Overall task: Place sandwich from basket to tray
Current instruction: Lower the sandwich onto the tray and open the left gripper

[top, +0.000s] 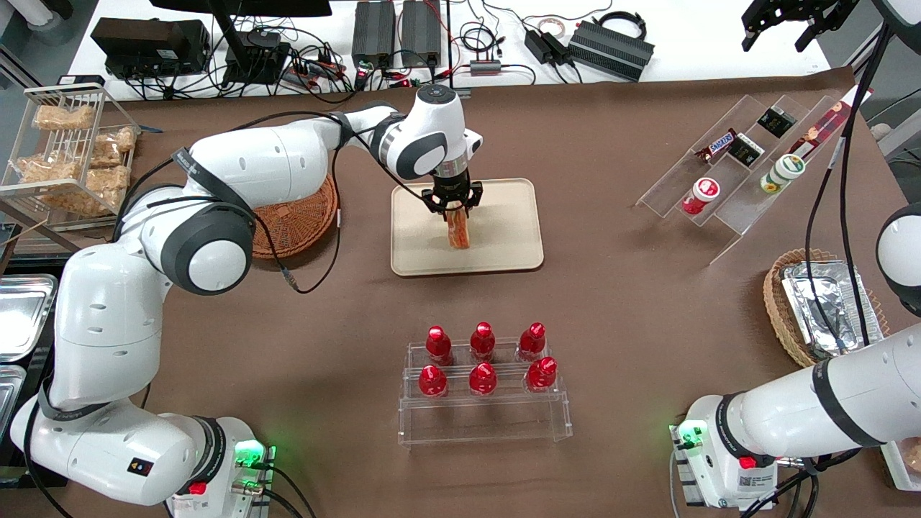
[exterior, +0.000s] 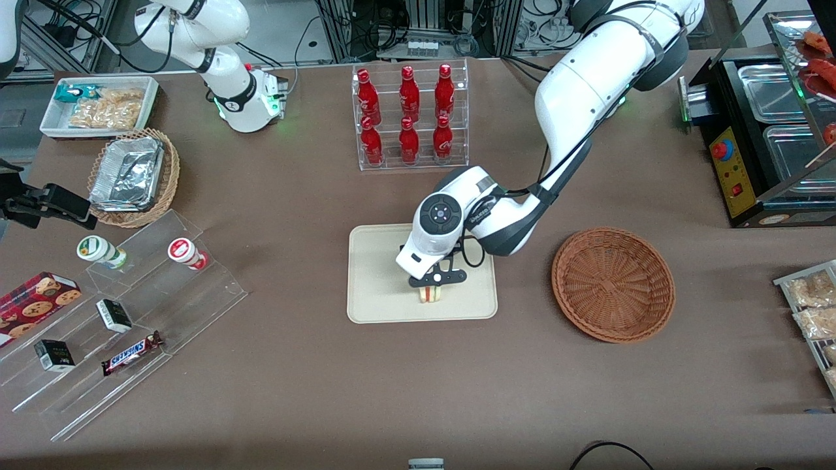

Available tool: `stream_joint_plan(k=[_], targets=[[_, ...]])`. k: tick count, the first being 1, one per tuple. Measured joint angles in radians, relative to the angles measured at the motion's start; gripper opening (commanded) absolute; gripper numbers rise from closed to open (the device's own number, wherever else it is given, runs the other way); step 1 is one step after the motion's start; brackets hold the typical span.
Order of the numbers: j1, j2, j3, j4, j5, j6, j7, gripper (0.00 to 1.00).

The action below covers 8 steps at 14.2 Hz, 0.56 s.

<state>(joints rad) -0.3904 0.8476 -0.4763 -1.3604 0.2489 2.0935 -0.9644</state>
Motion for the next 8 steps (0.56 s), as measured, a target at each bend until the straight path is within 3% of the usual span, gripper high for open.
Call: stream_joint_plan(k=[4,8], targets=[[0.0,-0.011,0.005,0.034,0.042,-0.001,-0.009,1.0],[0.026,-0.156,0.054,0.077,0.044,-0.159,-0.01,1.0]])
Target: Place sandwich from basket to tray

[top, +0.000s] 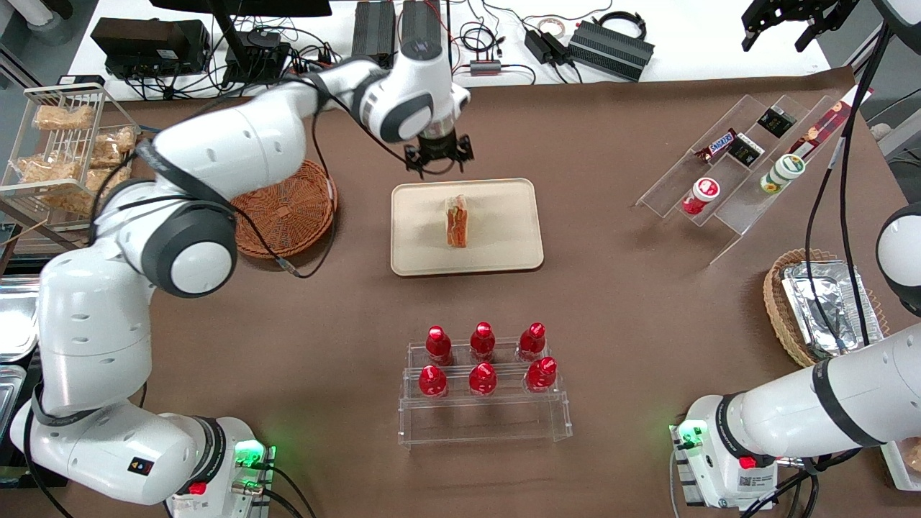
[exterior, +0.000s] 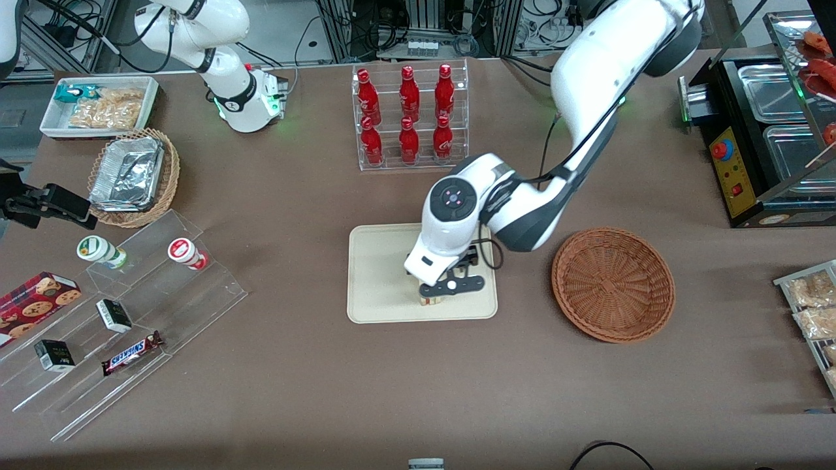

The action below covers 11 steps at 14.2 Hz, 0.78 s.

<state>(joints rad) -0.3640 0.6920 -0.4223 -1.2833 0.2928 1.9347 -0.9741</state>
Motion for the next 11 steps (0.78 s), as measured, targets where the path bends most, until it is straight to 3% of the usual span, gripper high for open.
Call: stream_joint_plan(k=[2,5,11], targets=[[0.062,-0.098,0.007,-0.002,0.0,-0.165,0.003,1.0],[0.177,-0.197,0.009,-0.036,-0.004,-0.255,0.053,1.0],[0.413,-0.314,0.011,-0.05,-0.092,-0.469,0.445,1.0]])
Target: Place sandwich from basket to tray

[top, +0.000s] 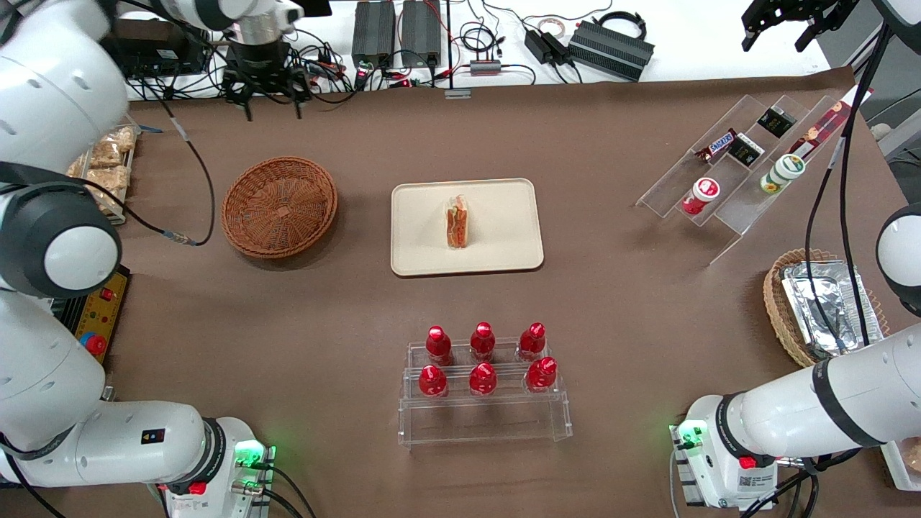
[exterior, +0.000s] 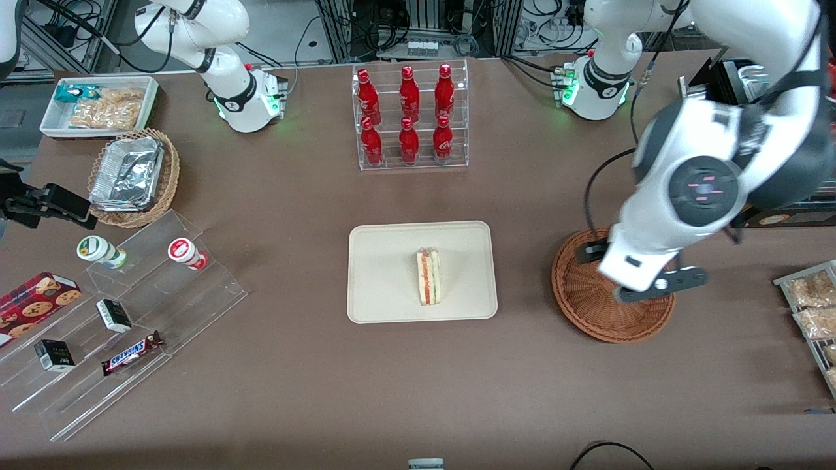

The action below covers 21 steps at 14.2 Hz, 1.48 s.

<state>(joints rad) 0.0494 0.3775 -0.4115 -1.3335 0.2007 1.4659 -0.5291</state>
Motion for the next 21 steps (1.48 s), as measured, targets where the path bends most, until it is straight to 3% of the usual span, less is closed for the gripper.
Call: stream_joint_plan(k=[4,10,14,21], targets=[[0.092,-0.114,0.0,-0.024,-0.1,-0.071,0.109,1.0],[0.105,-0.305,0.033,-0.167,-0.133,-0.079,0.179,1.0],[0.106,-0.317,0.082,-0.184,-0.135,-0.064,0.231,1.0],[0.106,-0.328,0.084,-0.187,-0.136,-0.048,0.278,1.0]])
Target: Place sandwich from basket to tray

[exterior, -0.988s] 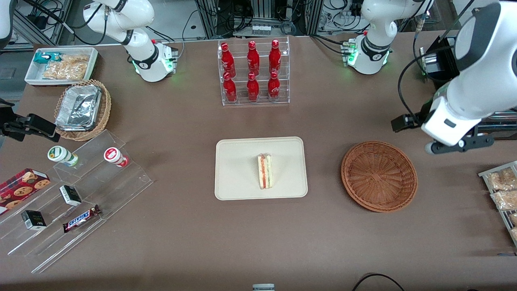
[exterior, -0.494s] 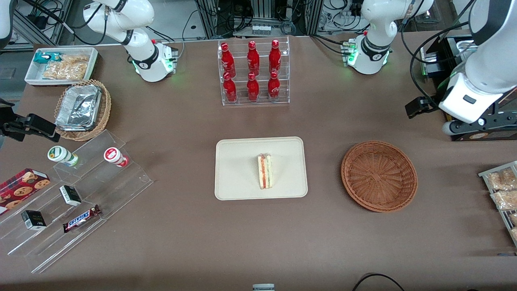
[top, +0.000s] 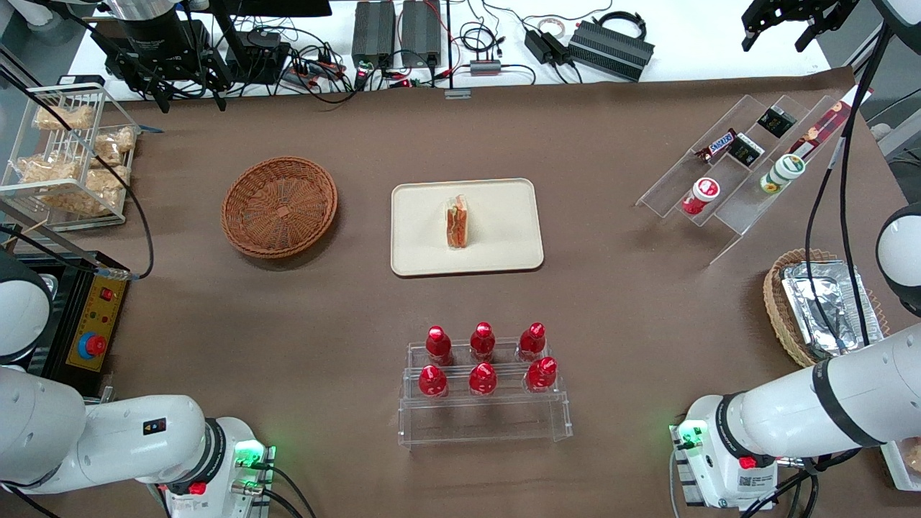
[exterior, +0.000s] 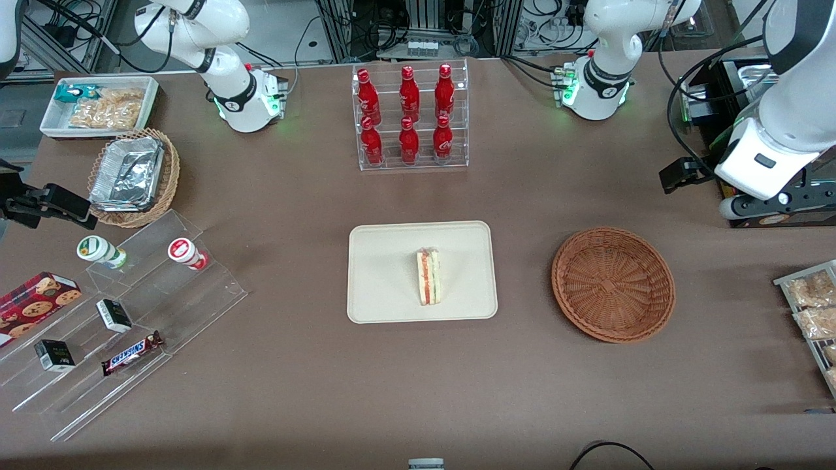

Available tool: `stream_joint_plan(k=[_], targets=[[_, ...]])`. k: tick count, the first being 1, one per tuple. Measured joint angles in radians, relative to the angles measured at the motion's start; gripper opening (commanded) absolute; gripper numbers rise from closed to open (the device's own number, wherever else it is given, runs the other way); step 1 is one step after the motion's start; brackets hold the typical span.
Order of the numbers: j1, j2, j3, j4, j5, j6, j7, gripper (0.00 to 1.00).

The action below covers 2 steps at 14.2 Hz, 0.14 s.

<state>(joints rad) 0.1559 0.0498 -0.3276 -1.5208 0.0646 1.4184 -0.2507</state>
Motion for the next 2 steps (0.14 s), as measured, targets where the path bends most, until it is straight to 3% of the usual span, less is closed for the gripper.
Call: stream_joint_plan(k=[2], targets=[[0.001,-0.015,0.0,0.0,0.0,-0.001,0.035,1.0]])
